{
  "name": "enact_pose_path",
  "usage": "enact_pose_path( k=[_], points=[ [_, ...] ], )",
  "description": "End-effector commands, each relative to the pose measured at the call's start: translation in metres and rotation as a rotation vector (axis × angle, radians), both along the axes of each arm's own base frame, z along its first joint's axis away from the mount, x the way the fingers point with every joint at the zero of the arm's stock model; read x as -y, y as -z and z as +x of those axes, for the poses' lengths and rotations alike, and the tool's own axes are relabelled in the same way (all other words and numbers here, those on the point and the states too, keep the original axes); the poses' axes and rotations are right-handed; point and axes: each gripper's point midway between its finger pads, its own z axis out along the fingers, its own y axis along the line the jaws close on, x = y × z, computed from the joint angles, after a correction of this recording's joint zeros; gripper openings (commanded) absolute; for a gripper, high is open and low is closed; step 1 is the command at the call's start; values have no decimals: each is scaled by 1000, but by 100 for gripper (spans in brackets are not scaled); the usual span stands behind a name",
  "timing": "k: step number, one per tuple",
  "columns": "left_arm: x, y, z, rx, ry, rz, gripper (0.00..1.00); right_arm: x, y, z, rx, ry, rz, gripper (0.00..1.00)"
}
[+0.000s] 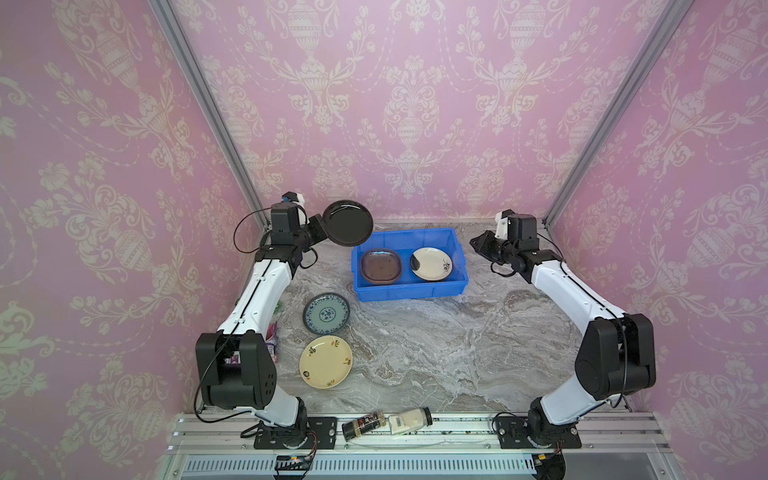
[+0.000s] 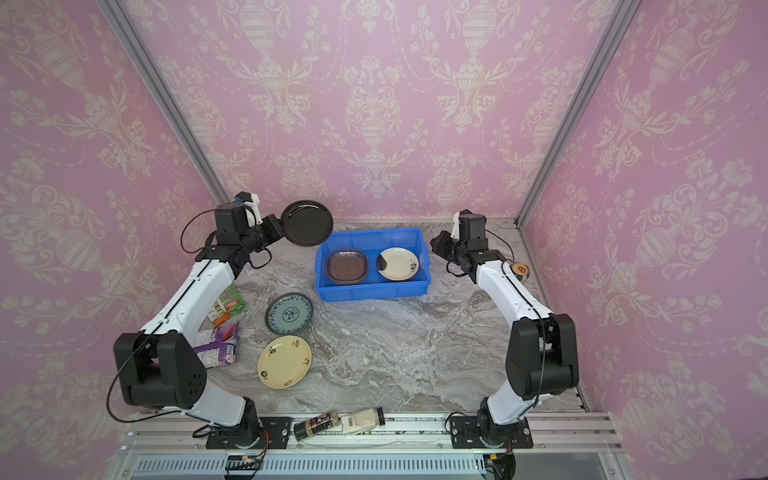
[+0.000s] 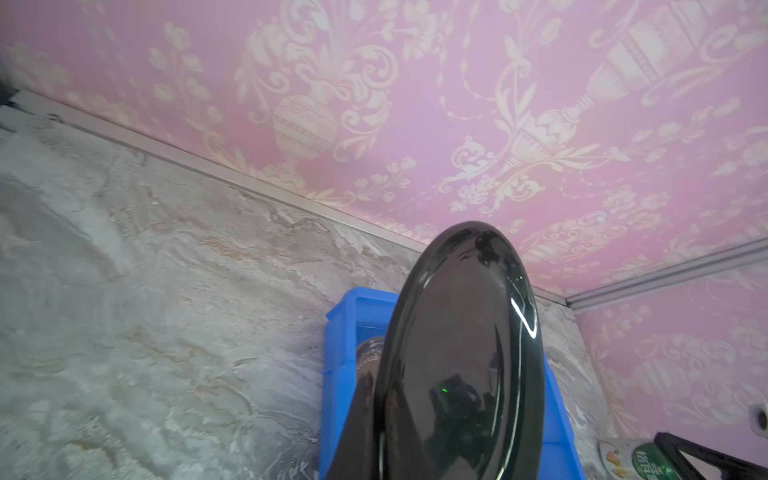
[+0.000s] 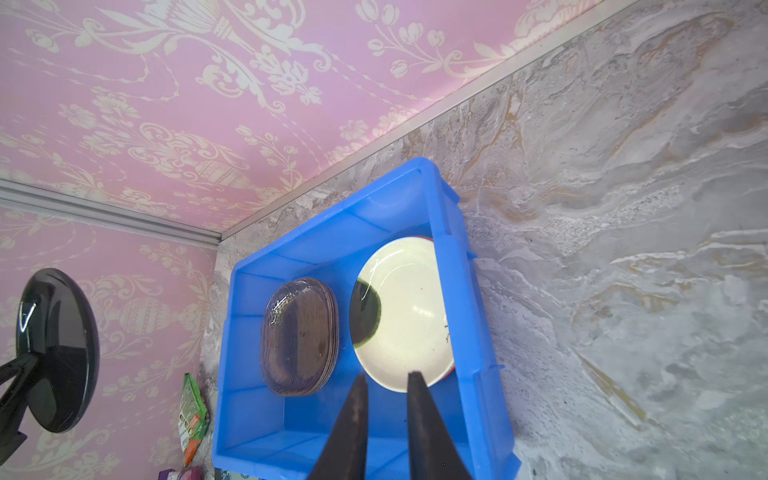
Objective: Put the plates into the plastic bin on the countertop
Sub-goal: 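Lift the dark plate upright with the left gripper and swing it over the bin, then lower the dark plate onto the cream plate in the bin with the left gripper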
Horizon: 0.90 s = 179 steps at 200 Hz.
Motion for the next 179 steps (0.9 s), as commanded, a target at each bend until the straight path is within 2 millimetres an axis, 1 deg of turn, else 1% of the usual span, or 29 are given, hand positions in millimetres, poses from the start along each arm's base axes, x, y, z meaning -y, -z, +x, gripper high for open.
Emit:
enact_pose_path(
  k=[1,7,9,12,20,23,43,63,82,101,123,155,179],
  points=[
    [58,15,15,-62,111,-14,0,4,-5,-6,22,29,28,19],
    [74,19,19,-72,142,-14,0,5,-8,-6,33,33,34,19],
    [78,20,21,-74,148,-13,0,5,2,-10,10,34,34,19],
    [85,22,24,-78,161,-13,0,6,6,-12,1,34,36,19],
    [103,31,29,-96,192,-8,0,7,9,-14,-7,36,40,19],
    [109,30,30,-94,203,-7,0,8,9,-14,-8,36,41,19],
    [149,52,41,-134,264,-6,0,14,12,-18,-18,47,41,19],
    [182,78,50,-178,317,-14,0,20,13,-22,-23,52,52,19],
    [205,104,56,-222,350,-22,0,25,12,-25,-24,57,53,19],
    [220,128,58,-269,372,-13,0,29,10,-28,-23,63,47,19],
    [228,152,57,-307,378,9,0,32,9,-30,-23,70,46,19],
    [231,174,58,-338,374,31,0,33,8,-31,-21,70,50,20],
    [236,186,57,-359,385,31,0,32,7,-31,-17,66,53,20]
  ],
)
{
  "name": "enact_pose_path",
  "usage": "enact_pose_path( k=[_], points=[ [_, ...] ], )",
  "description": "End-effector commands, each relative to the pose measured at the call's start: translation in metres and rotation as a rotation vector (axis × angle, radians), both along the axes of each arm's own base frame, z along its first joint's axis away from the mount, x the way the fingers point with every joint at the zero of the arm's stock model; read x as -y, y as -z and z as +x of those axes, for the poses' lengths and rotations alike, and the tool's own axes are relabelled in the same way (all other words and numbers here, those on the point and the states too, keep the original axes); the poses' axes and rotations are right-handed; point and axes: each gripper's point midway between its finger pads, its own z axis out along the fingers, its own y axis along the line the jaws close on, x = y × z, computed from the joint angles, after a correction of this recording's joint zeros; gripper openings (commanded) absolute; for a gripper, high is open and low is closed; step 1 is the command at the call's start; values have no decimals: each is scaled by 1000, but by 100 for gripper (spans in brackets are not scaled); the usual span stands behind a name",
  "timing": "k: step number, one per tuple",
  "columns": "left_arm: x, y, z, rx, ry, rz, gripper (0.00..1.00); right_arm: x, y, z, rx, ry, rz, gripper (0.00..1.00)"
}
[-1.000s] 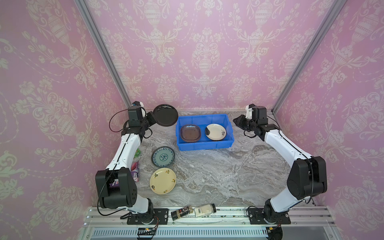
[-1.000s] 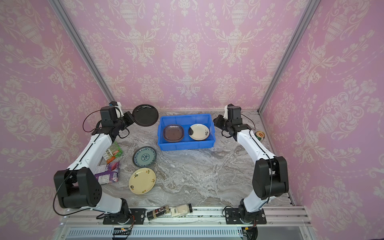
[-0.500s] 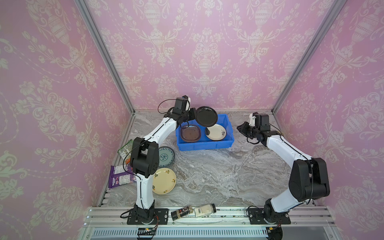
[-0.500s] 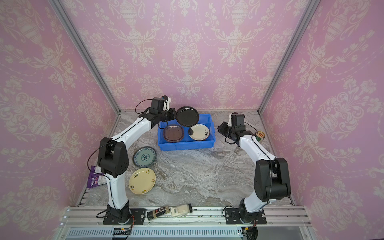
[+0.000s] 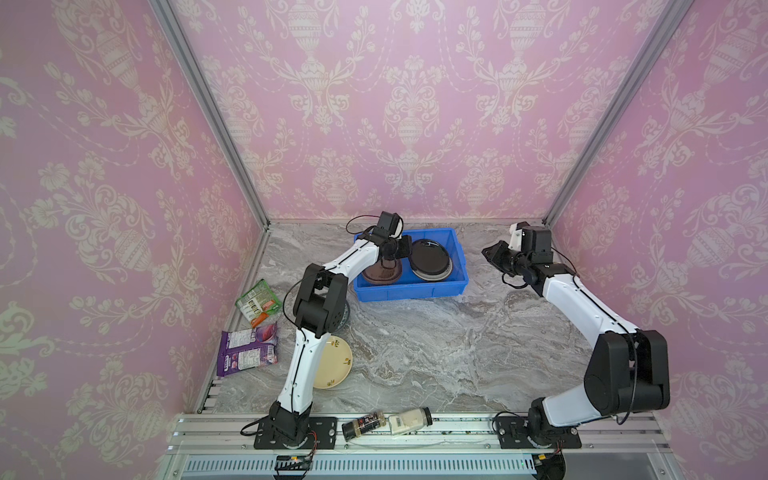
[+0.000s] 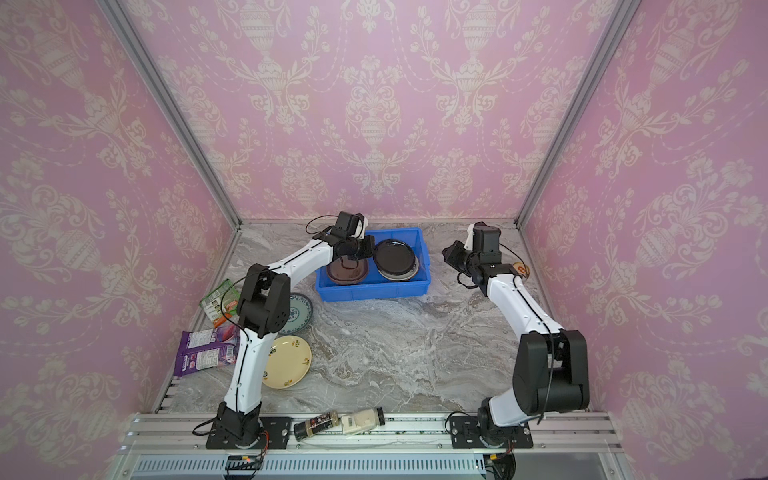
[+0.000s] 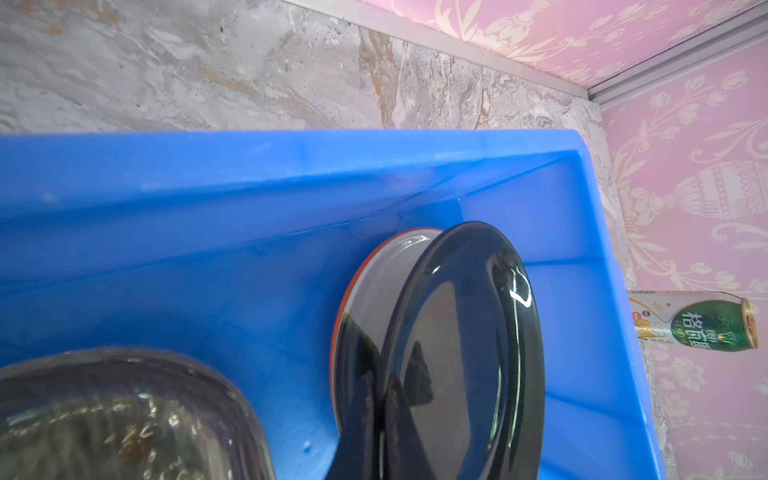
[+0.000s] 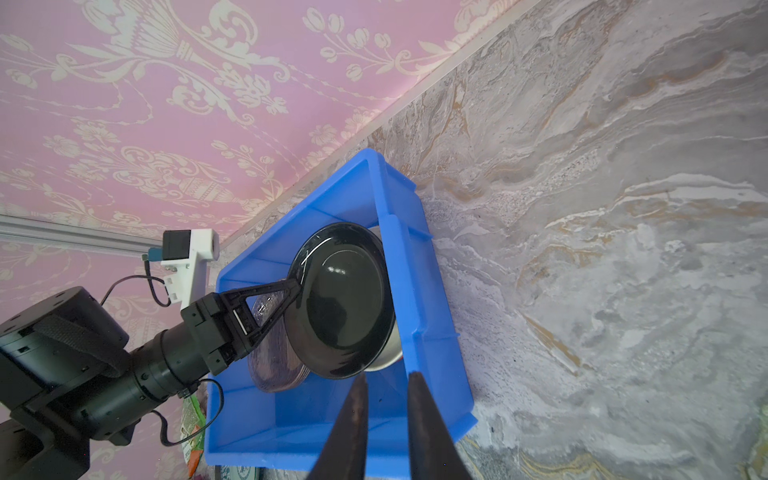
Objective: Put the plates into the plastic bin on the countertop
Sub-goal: 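Lower the dark plate onto the cream plate in the bin with the left gripper, then open the left gripper and draw it back toward the blue-patterned plate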
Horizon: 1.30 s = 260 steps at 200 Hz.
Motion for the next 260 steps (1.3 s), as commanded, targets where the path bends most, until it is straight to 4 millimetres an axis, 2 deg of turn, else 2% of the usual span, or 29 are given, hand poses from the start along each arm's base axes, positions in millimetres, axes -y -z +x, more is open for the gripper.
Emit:
enact_pose_path(
  k=[1,53,92,101,117,129,169,190,233,260],
  points=[
    [10,-3,4,1,9,-20,0,0,-5,-7,3,-7,15,20],
    [27,16,2,-30,38,-39,0,-3,-3,-8,11,-16,27,20],
    [26,24,3,-48,26,-24,0,-5,-1,-9,11,-23,38,20],
    [24,24,3,-48,21,-14,17,-5,-2,-9,13,-25,40,20],
    [22,20,4,-37,19,-1,39,-6,0,-8,12,-29,46,20],
    [21,16,4,-25,20,7,44,-7,0,-7,13,-30,53,20],
    [19,-9,8,38,36,25,55,-9,-2,-8,19,-35,61,20],
    [11,-24,9,81,34,73,63,-8,-3,-11,17,-31,53,20],
    [-27,-70,13,188,-18,184,74,-10,-13,-19,53,-31,50,20],
    [-61,-102,5,249,-75,201,77,-33,-30,-29,125,-73,65,20]
  ],
)
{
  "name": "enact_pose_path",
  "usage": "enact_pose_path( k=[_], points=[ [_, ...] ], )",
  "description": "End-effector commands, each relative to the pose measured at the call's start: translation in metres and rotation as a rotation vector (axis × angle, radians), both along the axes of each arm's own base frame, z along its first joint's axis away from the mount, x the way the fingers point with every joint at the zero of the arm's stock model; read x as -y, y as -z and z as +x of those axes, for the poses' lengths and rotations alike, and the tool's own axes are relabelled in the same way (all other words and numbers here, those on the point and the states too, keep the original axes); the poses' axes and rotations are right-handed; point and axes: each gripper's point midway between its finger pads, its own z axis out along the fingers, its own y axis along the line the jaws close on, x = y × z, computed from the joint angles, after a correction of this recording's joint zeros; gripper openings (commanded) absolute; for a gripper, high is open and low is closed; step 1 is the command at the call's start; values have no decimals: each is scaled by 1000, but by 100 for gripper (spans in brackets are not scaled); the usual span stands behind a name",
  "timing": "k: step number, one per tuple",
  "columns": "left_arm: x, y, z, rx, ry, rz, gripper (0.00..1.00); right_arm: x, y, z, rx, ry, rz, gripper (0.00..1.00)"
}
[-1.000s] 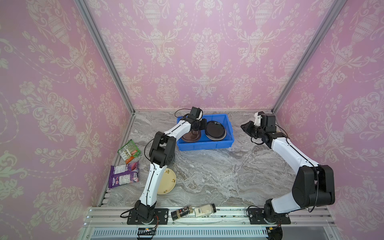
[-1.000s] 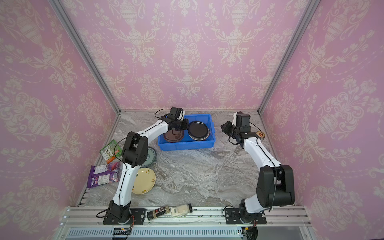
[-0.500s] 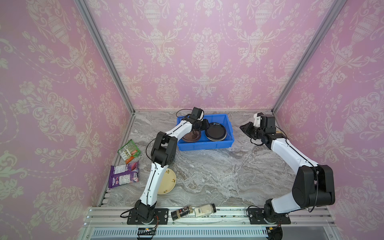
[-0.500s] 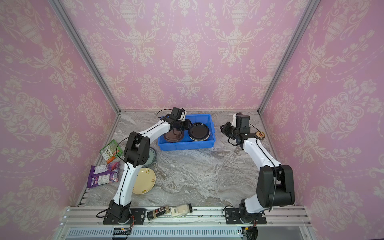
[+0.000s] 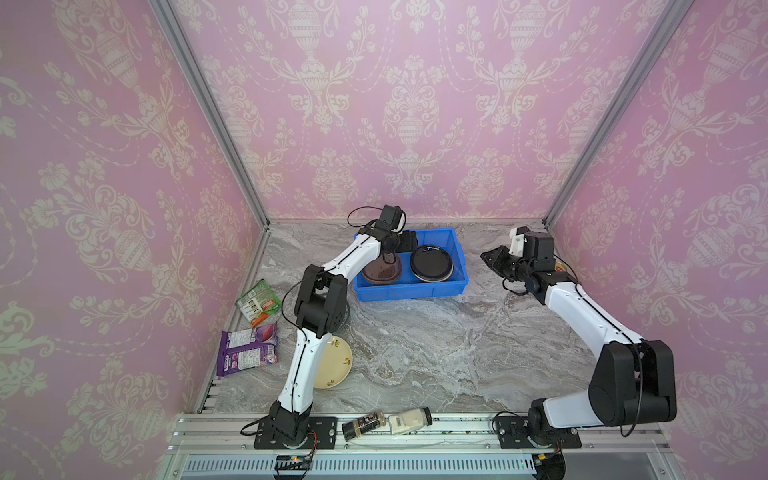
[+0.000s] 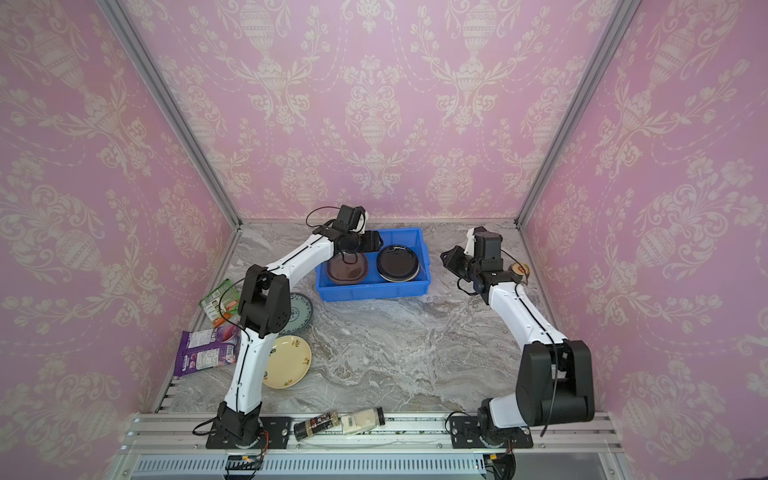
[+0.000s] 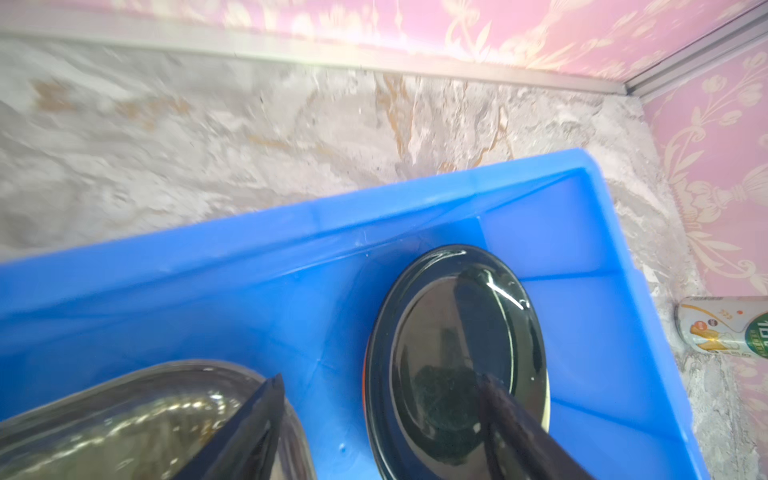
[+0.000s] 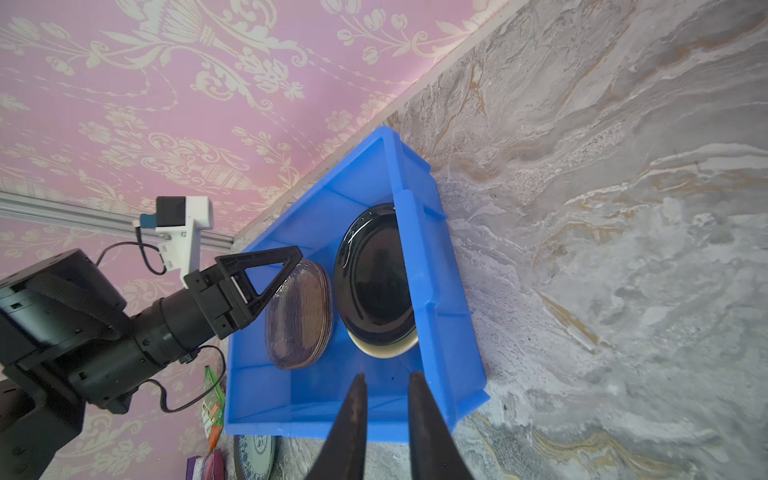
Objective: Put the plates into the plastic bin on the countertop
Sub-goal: 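Open the left gripper and draw it back toward the blue-patterned plate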
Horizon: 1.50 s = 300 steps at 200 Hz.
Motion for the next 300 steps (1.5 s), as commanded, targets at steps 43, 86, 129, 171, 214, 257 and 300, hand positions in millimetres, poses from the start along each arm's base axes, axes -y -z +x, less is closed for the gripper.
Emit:
enact_pose_path(
  k=[43,86,129,171,214,257,300],
  points=[
    [-121,-68,-41,103,-197,-57,74,-81,-24,-27,104,-176,41,20],
    [-192,-46,-90,17,-326,-132,65,-111,-6,-26,65,-264,68,20],
    [-225,-30,-142,-51,-387,-111,60,-123,-2,-22,51,-311,86,20],
    [-245,-6,-173,-117,-450,-111,53,-139,3,-21,37,-357,105,20],
    [-261,13,-197,-151,-526,-158,53,-171,7,-29,0,-467,71,20],
    [-274,24,-217,-174,-570,-189,53,-211,16,-42,-46,-588,83,20],
    [-290,43,-245,-211,-639,-205,52,-239,11,-44,-45,-645,89,19]
  ],
)
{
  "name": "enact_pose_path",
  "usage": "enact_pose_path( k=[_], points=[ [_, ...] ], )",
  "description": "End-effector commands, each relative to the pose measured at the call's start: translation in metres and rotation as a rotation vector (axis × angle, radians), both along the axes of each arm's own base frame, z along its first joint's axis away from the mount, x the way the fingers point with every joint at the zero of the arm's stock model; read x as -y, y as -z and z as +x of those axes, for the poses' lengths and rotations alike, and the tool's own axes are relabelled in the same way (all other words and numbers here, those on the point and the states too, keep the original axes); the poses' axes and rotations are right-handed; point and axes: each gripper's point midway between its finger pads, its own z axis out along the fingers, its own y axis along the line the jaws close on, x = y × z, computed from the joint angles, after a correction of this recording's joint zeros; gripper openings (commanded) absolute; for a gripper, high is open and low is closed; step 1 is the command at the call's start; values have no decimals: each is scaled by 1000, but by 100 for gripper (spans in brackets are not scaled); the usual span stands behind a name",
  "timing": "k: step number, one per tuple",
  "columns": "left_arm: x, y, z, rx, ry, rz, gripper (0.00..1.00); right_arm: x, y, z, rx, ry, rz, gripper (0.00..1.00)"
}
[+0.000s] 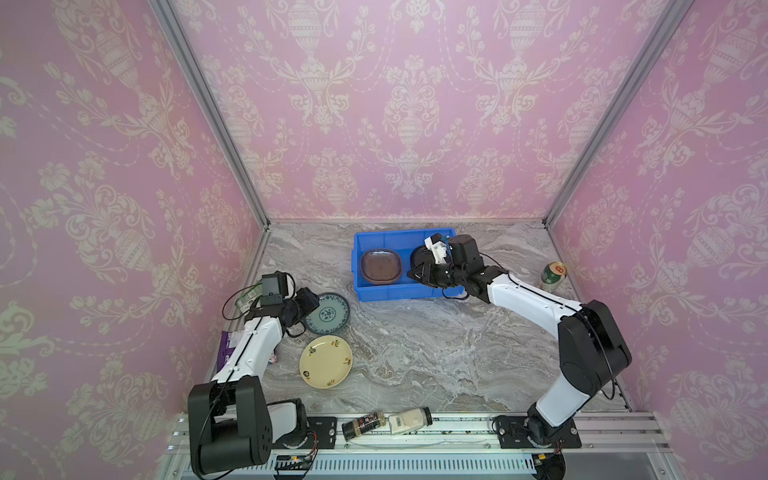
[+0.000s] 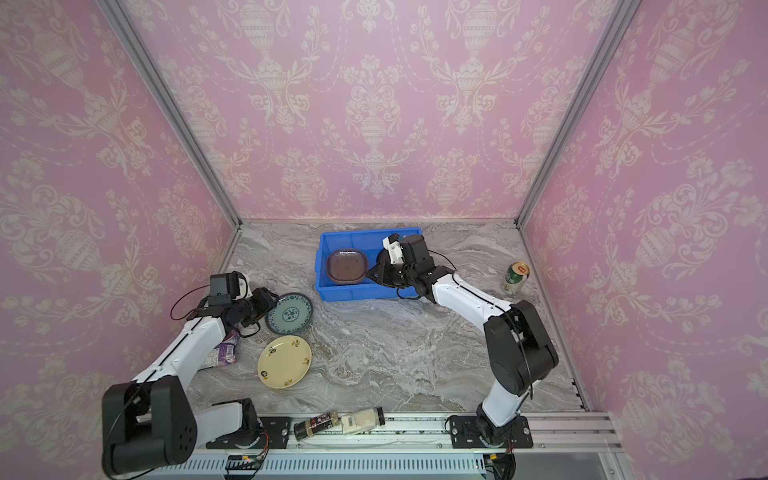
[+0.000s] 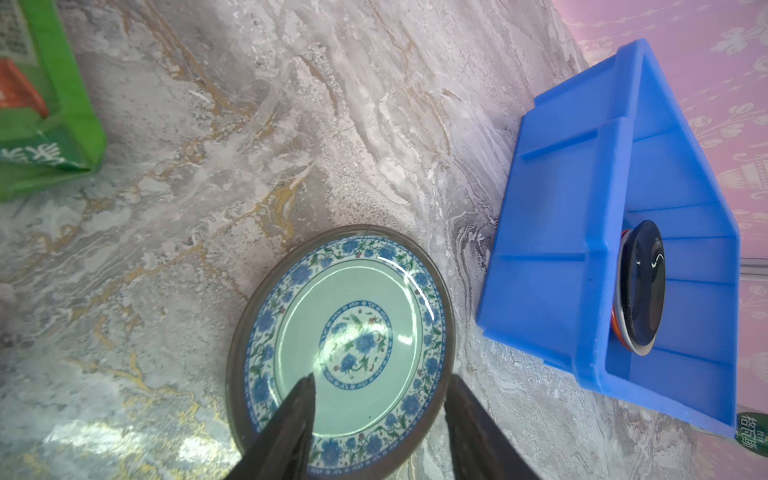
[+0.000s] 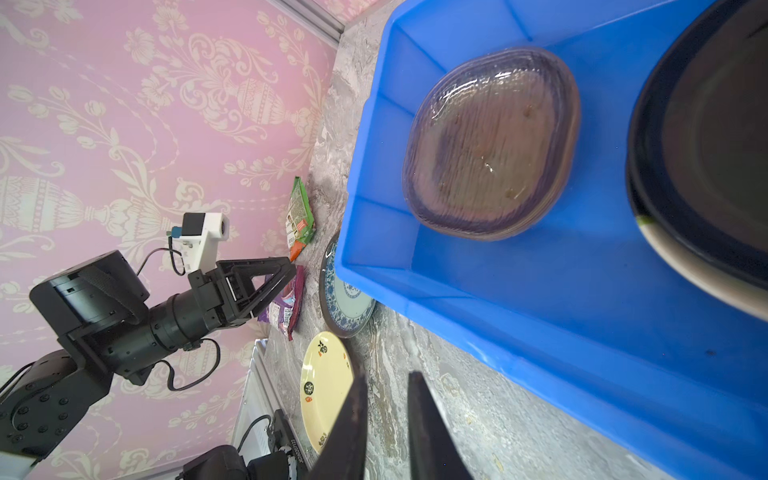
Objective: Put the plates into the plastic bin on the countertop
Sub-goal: 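Open the left gripper and draw it back toward the blue-patterned plate, then pinch the blue-and-white patterned plate rim with the left gripper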
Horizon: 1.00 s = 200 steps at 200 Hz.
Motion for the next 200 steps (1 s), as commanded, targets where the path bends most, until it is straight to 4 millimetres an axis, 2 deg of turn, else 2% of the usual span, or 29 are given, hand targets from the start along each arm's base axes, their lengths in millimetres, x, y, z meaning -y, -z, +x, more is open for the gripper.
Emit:
enact_pose_path(
  k=[1,21,73,200],
  points=[
    [-4,4,-14,-9,-34,-42,52,-13,-11,-3,14,-52,8,19],
    [-7,10,-20,-6,-51,-87,47,-19,-12,-3,9,-64,10,19],
    [-17,30,-35,-61,-110,-128,47,-26,-10,-1,-4,-74,9,19],
    [-18,66,-33,-109,-135,-181,37,-29,-6,6,-14,-73,-12,19]
  ],
)
